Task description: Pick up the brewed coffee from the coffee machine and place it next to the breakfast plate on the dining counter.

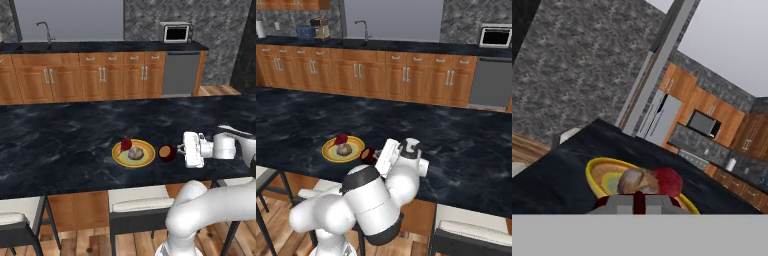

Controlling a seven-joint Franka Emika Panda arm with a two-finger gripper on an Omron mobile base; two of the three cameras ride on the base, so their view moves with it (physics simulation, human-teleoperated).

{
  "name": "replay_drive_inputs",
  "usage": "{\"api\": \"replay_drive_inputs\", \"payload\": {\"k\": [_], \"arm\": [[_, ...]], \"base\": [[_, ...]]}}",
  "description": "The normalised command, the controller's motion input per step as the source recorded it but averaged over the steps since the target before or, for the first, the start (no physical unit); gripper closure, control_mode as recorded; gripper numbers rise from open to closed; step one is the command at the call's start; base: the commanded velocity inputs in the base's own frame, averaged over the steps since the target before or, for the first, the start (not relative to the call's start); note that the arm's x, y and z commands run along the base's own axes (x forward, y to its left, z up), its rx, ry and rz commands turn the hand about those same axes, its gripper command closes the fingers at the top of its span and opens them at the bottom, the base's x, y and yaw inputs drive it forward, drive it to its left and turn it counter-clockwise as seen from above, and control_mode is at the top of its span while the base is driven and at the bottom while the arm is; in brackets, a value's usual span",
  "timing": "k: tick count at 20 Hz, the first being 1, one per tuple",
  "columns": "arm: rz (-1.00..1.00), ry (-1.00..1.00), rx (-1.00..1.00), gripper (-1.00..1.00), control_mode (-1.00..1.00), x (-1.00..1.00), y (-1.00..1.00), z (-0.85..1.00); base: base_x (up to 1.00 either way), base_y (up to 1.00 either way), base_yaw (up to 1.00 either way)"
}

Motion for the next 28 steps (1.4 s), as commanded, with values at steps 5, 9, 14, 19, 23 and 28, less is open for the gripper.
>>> {"api": "replay_drive_inputs", "payload": {"k": [5, 9, 14, 19, 23, 28], "arm": [[-0.07, 0.0, -0.04, 1.0, -1.0, 0.11, 0.0, -0.2], [-0.1, 0.0, -0.08, 1.0, -1.0, 0.09, 0.04, -0.19], [-0.12, 0.0, -0.17, 1.0, -1.0, 0.01, 0.21, -0.23], [-0.13, 0.0, -0.21, -1.0, -1.0, 0.0, 0.3, -0.06], [-0.12, 0.0, -0.16, -1.0, -1.0, -0.05, 0.03, 0.17], [-0.1, 0.0, -0.13, -1.0, -1.0, -0.12, 0.0, 0.16]], "base": [[0.0, 0.0, 0.0], [0.0, 0.0, 0.0], [0.0, 0.0, 0.0], [0.0, 0.0, 0.0], [0.0, 0.0, 0.0], [0.0, 0.0, 0.0]]}}
